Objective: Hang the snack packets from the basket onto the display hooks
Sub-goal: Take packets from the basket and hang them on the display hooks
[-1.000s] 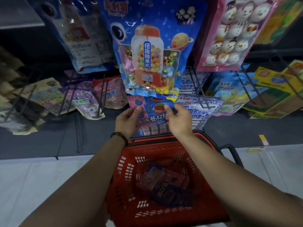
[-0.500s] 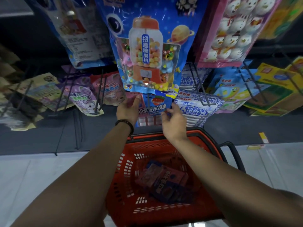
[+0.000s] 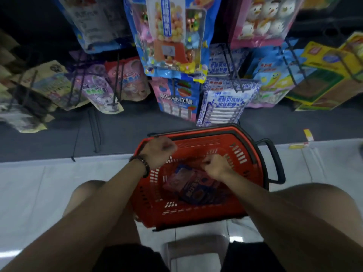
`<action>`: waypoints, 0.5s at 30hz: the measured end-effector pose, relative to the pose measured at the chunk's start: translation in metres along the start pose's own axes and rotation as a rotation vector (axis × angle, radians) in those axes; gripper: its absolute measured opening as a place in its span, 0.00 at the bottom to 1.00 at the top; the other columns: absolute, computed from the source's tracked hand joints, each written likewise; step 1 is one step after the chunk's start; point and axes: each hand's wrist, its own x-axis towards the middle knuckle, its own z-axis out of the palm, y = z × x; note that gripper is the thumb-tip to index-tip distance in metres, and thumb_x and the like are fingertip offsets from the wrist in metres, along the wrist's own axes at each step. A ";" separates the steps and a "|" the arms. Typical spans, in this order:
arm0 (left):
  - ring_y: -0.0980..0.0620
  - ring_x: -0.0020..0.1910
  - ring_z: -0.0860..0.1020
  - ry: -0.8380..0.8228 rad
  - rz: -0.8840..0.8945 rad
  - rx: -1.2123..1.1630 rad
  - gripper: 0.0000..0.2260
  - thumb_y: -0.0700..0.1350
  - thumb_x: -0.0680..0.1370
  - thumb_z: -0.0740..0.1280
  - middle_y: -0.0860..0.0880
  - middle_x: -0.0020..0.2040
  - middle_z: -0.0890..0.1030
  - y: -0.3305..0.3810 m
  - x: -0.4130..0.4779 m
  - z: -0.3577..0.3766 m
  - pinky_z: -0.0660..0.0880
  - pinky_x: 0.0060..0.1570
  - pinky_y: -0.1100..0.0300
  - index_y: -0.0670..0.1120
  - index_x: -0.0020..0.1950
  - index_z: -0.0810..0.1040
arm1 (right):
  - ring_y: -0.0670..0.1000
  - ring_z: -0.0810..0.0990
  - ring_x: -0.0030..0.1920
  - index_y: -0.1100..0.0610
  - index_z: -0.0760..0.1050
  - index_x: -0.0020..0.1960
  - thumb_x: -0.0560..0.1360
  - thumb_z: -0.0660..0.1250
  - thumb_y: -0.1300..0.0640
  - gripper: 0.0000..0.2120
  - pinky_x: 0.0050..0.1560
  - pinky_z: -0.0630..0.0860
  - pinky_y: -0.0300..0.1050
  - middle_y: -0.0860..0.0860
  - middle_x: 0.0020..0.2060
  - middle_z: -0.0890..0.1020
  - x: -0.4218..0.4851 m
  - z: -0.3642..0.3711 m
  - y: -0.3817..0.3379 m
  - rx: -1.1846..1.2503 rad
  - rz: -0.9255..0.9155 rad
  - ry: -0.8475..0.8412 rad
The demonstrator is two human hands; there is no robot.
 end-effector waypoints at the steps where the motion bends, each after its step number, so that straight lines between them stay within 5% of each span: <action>1: 0.48 0.53 0.84 -0.074 0.045 0.112 0.04 0.47 0.82 0.71 0.50 0.50 0.86 -0.004 -0.011 0.009 0.79 0.58 0.54 0.52 0.49 0.85 | 0.57 0.85 0.63 0.53 0.88 0.58 0.78 0.73 0.48 0.13 0.60 0.77 0.41 0.56 0.58 0.88 -0.002 0.009 0.011 -0.030 0.029 -0.045; 6: 0.50 0.60 0.82 -0.275 0.085 0.313 0.10 0.50 0.83 0.68 0.50 0.60 0.86 -0.017 -0.028 0.038 0.71 0.54 0.62 0.50 0.61 0.85 | 0.59 0.81 0.69 0.57 0.81 0.70 0.81 0.72 0.46 0.22 0.63 0.76 0.47 0.60 0.68 0.83 -0.001 0.049 0.053 -0.051 0.137 -0.191; 10: 0.50 0.59 0.83 -0.343 0.037 0.271 0.10 0.45 0.86 0.64 0.50 0.60 0.86 -0.022 -0.016 0.047 0.76 0.56 0.58 0.49 0.61 0.84 | 0.59 0.83 0.65 0.61 0.82 0.66 0.81 0.72 0.51 0.18 0.53 0.75 0.44 0.58 0.58 0.85 0.009 0.059 0.070 0.108 0.310 -0.155; 13: 0.51 0.58 0.82 -0.354 0.023 0.284 0.09 0.48 0.86 0.64 0.50 0.62 0.85 -0.026 -0.002 0.051 0.76 0.55 0.57 0.51 0.63 0.83 | 0.60 0.79 0.71 0.63 0.75 0.75 0.85 0.66 0.54 0.21 0.64 0.74 0.46 0.61 0.71 0.80 0.020 0.068 0.078 0.156 0.339 -0.135; 15: 0.49 0.60 0.81 -0.365 0.015 0.334 0.10 0.51 0.85 0.66 0.49 0.64 0.84 -0.031 0.005 0.051 0.74 0.55 0.58 0.51 0.64 0.82 | 0.61 0.81 0.68 0.64 0.75 0.75 0.84 0.69 0.54 0.23 0.61 0.77 0.48 0.62 0.71 0.80 0.036 0.085 0.087 0.260 0.402 -0.075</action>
